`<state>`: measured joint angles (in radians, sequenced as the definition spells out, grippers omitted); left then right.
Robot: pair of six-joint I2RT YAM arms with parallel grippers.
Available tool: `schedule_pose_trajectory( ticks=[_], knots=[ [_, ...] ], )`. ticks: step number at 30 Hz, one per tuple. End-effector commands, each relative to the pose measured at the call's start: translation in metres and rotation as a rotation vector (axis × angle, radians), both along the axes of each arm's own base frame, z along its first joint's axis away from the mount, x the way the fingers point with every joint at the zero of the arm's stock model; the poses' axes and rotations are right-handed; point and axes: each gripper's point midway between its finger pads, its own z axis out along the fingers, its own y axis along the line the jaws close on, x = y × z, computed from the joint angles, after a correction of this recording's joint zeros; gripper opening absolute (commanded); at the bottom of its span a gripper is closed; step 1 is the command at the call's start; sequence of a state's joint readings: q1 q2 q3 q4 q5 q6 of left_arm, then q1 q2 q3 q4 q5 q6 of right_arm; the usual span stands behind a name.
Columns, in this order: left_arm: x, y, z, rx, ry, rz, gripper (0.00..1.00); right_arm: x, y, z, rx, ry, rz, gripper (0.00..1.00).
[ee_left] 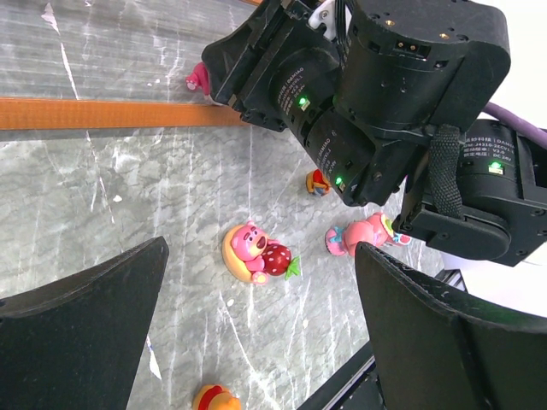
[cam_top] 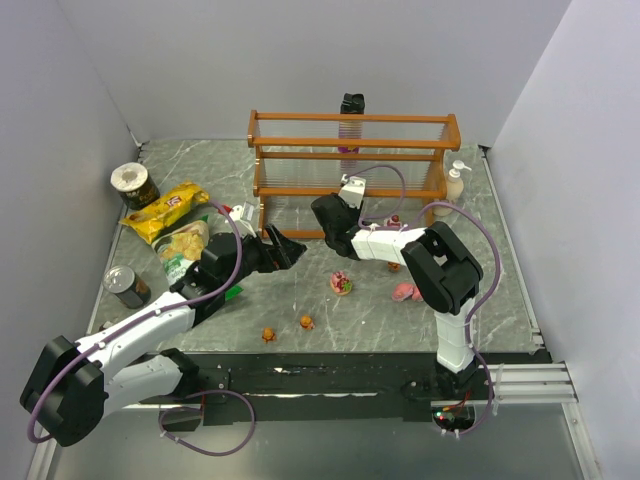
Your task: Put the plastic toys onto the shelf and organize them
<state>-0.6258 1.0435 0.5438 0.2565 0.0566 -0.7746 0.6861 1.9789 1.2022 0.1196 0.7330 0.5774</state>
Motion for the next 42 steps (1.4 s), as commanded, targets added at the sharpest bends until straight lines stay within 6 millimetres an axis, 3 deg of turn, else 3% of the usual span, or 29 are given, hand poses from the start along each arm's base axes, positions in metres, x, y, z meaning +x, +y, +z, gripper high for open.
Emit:
schedule_pose_trajectory(
  ticks=[1,13,15,19,29,32,39,42],
  knots=[
    [-0.0009,0.0007,0.0081,-0.013,-0.025,-0.009,0.96,-0.0278,-0.0199,-0.0451,-0.108,0.171,0.064,0.31],
    [-0.0007,0.0005,0.0080,-0.015,-0.025,-0.010,0.96,-0.0304,-0.0218,-0.0411,-0.105,0.140,0.055,0.53],
    [-0.0010,-0.0003,0.0077,-0.017,-0.023,-0.014,0.96,-0.0318,-0.0235,-0.0418,-0.090,0.144,0.029,0.53],
    [-0.0010,-0.0006,0.0076,-0.017,-0.022,-0.016,0.96,-0.0303,-0.0244,-0.0421,-0.042,0.141,-0.032,0.43],
    [-0.0003,-0.0001,0.0061,-0.014,-0.019,-0.013,0.96,-0.0334,-0.0250,-0.0433,-0.024,0.131,-0.026,0.41],
    [-0.0002,0.0001,0.0066,-0.015,-0.021,-0.011,0.96,-0.0337,-0.0245,-0.0430,-0.018,0.126,-0.021,0.42],
    [-0.0003,0.0002,0.0063,-0.017,-0.019,-0.013,0.96,-0.0350,-0.0238,-0.0394,0.007,0.111,-0.011,0.59],
    [-0.0003,0.0005,0.0064,-0.016,-0.022,-0.011,0.97,-0.0351,-0.0241,-0.0375,0.010,0.107,-0.013,0.61]
  ],
)
